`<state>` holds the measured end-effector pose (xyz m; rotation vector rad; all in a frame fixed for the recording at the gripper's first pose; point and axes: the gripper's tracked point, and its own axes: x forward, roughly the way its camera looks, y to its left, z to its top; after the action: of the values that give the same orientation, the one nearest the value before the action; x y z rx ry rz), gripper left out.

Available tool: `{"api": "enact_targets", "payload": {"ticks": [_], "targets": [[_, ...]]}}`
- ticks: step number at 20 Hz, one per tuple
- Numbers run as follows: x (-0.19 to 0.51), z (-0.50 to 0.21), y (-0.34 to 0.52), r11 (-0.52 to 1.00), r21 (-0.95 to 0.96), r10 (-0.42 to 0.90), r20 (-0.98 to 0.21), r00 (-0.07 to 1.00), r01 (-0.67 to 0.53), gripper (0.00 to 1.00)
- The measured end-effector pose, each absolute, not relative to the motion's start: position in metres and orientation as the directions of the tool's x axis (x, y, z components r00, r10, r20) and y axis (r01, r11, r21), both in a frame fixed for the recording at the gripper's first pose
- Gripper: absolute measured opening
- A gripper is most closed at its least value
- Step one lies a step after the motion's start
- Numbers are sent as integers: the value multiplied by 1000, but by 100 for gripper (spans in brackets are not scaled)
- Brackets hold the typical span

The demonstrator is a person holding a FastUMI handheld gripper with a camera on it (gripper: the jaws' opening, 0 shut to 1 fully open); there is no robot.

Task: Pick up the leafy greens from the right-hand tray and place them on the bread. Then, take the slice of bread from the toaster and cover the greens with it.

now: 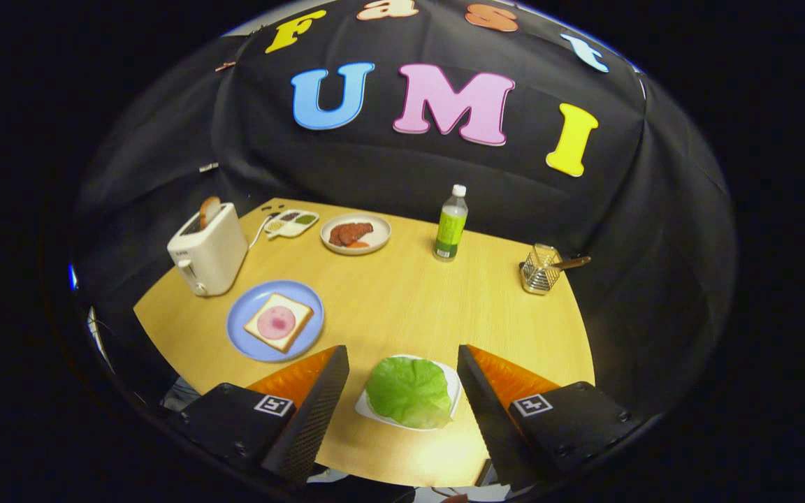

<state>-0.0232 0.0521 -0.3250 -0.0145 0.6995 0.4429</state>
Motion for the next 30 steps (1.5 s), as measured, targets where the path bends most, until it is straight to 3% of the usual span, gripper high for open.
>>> {"api": "enact_targets", "payload": {"ticks": [5,12,18,22,23,24,25,27,30], "targets": [[-34,-399,59,863,139,423,-724,544,-486,95],[-25,-467,71,812,206,462,-798,386,-546,72],[-20,-510,71,802,208,424,-858,288,-560,67],[-18,-511,67,810,231,422,-868,261,-539,54],[-18,-511,64,817,233,414,-873,256,-528,46],[-16,-513,62,824,233,404,-881,246,-516,24],[-15,-515,62,830,239,398,-887,236,-503,15],[-14,-514,62,826,224,388,-892,233,-517,7],[-15,-503,63,822,233,403,-883,242,-519,6]]}}
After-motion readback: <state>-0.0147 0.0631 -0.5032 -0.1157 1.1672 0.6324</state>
